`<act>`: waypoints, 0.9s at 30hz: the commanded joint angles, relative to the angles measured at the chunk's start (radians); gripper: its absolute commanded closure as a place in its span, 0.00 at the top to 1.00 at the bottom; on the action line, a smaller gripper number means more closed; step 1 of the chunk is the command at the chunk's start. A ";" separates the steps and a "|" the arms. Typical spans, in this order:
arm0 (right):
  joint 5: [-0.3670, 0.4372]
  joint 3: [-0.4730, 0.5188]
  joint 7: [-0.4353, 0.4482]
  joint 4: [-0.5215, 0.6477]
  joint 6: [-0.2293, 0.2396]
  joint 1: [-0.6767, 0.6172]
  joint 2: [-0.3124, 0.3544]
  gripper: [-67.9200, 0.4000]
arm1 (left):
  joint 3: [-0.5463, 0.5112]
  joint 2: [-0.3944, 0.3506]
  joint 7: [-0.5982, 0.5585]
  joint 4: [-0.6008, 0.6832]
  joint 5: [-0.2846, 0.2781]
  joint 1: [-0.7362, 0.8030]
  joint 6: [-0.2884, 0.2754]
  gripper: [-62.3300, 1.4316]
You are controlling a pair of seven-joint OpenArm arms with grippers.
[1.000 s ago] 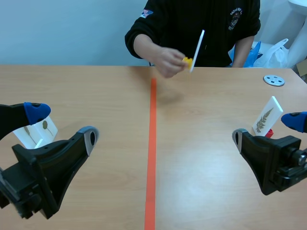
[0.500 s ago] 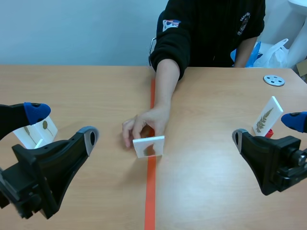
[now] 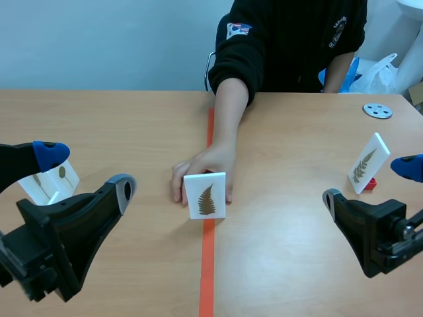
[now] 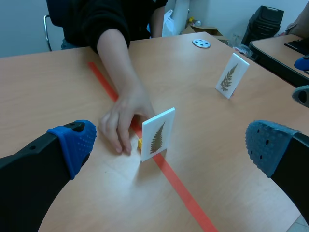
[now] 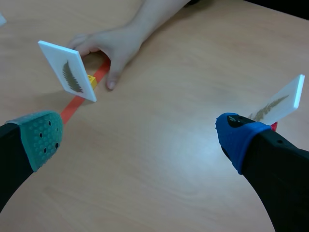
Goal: Sort the leaf by its shape. The table is split by an orange tape line. A compound leaf with several leaflets goes to the left side, a simple leaf with one blade goes to the right side. Return to the home posture when a red brick is placed on the table.
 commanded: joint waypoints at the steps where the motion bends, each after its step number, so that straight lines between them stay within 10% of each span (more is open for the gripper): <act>1: -0.006 -0.013 0.017 -0.021 0.004 0.044 0.003 1.00 | 0.000 -0.008 -0.017 0.004 -0.008 -0.001 -0.002 1.00; 27: -0.325 -0.602 0.241 -0.692 0.085 0.690 -0.068 1.00 | 0.000 -0.008 -0.017 0.002 -0.007 0.000 -0.002 1.00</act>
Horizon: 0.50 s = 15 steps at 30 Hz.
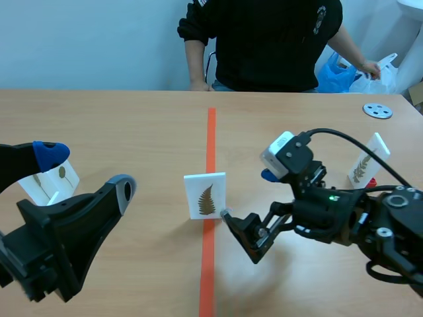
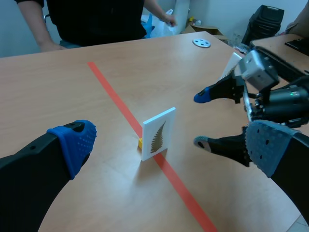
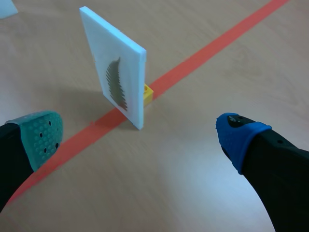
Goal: Sort the leaf by its shape. The table is split by an orange tape line. A compound leaf with several leaflets goes to the left side, a simple leaf with one blade goes to the right side. Return to the home posture when a red brick is placed on the table.
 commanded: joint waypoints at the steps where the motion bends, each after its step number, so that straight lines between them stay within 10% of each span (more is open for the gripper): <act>1: -0.002 -0.010 0.030 -0.017 -0.001 0.042 -0.024 1.00 | 0.000 -0.008 -0.017 0.002 -0.010 0.000 -0.002 1.00; 15: -0.144 -0.175 0.095 -0.265 -0.072 0.188 -0.159 0.91 | 0.000 -0.008 -0.017 0.002 -0.009 0.000 -0.002 1.00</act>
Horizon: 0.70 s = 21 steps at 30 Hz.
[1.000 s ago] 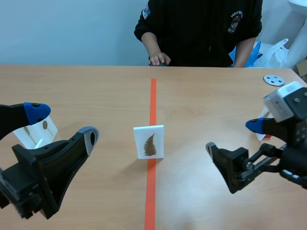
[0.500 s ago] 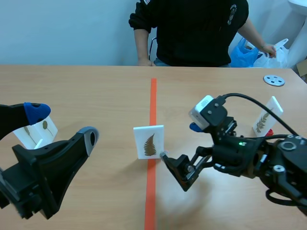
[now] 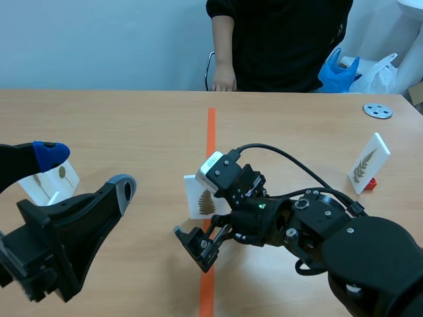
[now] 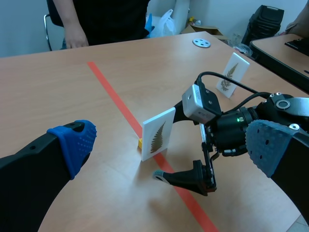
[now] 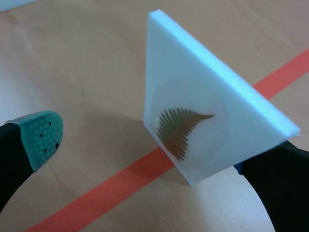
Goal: Sort the leaf by its shape. The table is split by an orange tape line. A compound leaf with several leaflets goes to the left side, a simple leaf with one blade goes to the right side. Return to the home posture when a red brick is placed on the table.
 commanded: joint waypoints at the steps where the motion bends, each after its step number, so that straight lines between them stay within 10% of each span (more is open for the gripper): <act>1: 0.013 0.006 0.014 0.030 -0.007 0.009 0.012 0.87 | 0.000 -0.008 -0.017 0.002 -0.009 0.000 -0.002 1.00; 14: 0.012 0.006 0.018 0.030 -0.022 0.001 0.014 0.15 | 0.000 -0.005 -0.017 0.002 -0.009 0.000 -0.002 1.00; 21: 0.012 0.026 0.037 0.052 -0.021 -0.002 0.016 0.08 | 0.000 -0.005 -0.017 0.002 -0.009 0.000 -0.002 1.00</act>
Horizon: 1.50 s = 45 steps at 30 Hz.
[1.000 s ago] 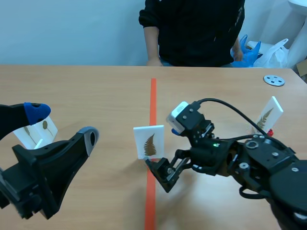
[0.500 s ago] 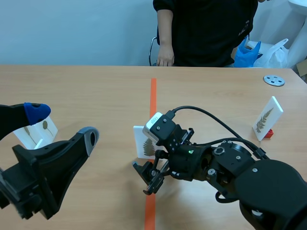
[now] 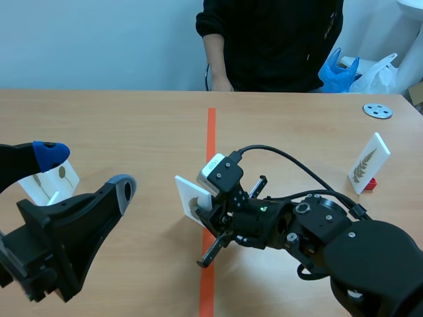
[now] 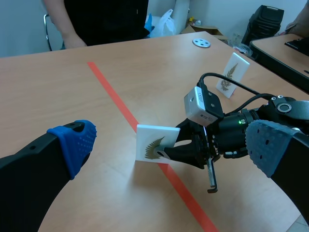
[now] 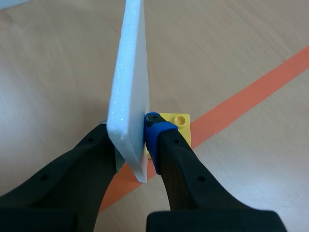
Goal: Sort the leaf by its shape. The table is split by an orange tape line. A compound leaf with several leaflets goes to the left side, a simple leaf with one blade goes to the right side. Return to the home posture when a red brick is placed on the table.
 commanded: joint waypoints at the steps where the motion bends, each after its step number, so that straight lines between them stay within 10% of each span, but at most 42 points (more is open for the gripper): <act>1: 0.013 0.028 0.014 0.062 0.003 0.005 0.014 0.08 | 0.000 -0.005 -0.016 0.002 -0.009 0.000 -0.002 1.00; 25: 0.402 0.556 -0.220 0.709 0.008 -0.447 0.145 0.08 | 0.000 -0.006 -0.016 0.002 -0.009 0.000 -0.002 1.00; 30: 0.424 0.655 -0.266 0.710 -0.005 -0.494 0.146 0.08 | 0.000 -0.006 -0.016 0.002 -0.009 -0.001 -0.002 1.00; 37: 0.424 0.668 -0.266 0.586 -0.152 -0.453 0.146 0.08 | 0.000 -0.006 -0.016 0.002 -0.009 -0.001 -0.002 1.00; 45: 0.418 0.667 -0.200 0.308 -0.154 -0.312 0.134 0.08 | 0.000 -0.006 -0.016 0.002 -0.009 -0.001 -0.002 1.00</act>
